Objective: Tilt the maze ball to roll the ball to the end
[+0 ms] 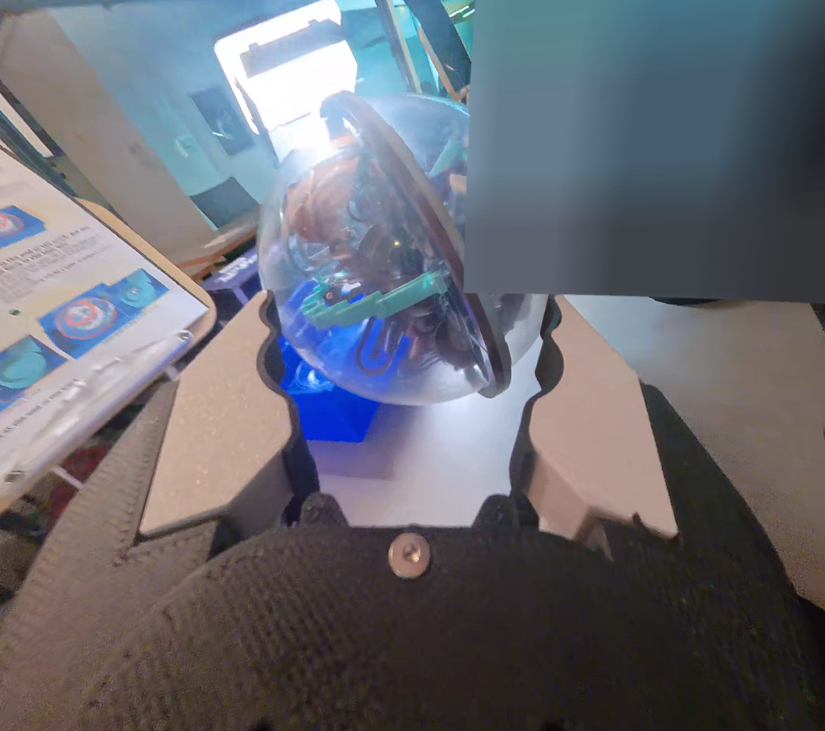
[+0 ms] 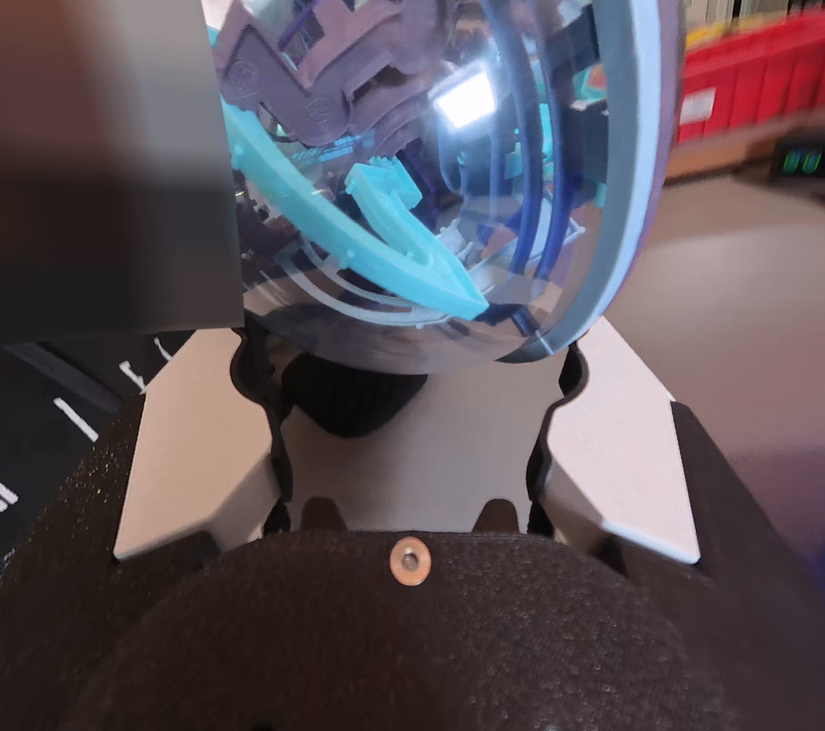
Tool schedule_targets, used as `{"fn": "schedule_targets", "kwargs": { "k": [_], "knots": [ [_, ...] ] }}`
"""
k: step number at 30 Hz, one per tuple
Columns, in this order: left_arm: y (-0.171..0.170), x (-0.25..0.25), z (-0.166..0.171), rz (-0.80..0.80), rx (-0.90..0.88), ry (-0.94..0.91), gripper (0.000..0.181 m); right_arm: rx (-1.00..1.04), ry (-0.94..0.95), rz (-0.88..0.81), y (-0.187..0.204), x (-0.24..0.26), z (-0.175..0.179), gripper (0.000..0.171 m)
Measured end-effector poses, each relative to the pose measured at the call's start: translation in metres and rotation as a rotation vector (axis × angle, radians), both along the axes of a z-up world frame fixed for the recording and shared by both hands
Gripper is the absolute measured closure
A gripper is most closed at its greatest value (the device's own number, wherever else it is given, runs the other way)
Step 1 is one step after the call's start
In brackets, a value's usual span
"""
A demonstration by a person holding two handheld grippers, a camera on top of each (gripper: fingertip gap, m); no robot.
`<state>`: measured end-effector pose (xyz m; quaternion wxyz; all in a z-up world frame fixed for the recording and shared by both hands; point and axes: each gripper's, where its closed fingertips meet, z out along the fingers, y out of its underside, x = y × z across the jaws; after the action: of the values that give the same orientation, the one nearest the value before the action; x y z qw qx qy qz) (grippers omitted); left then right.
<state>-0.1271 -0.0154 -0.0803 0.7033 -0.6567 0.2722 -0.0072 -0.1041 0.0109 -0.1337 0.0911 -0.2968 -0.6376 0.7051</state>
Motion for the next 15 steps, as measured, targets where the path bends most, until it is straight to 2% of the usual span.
{"fn": "schedule_targets", "kwargs": {
  "k": [8, 15],
  "knots": [
    [0.004, 0.008, -0.07, -0.067, -0.127, -0.065, 0.064, 0.113, -0.244, -0.03, -0.005, 0.019, -0.082, 0.033],
    [0.007, 0.013, -0.098, -0.081, -0.177, -0.074, 0.063, 0.253, -0.338, -0.071, -0.004, 0.026, -0.122, 0.031]
  ]
}}
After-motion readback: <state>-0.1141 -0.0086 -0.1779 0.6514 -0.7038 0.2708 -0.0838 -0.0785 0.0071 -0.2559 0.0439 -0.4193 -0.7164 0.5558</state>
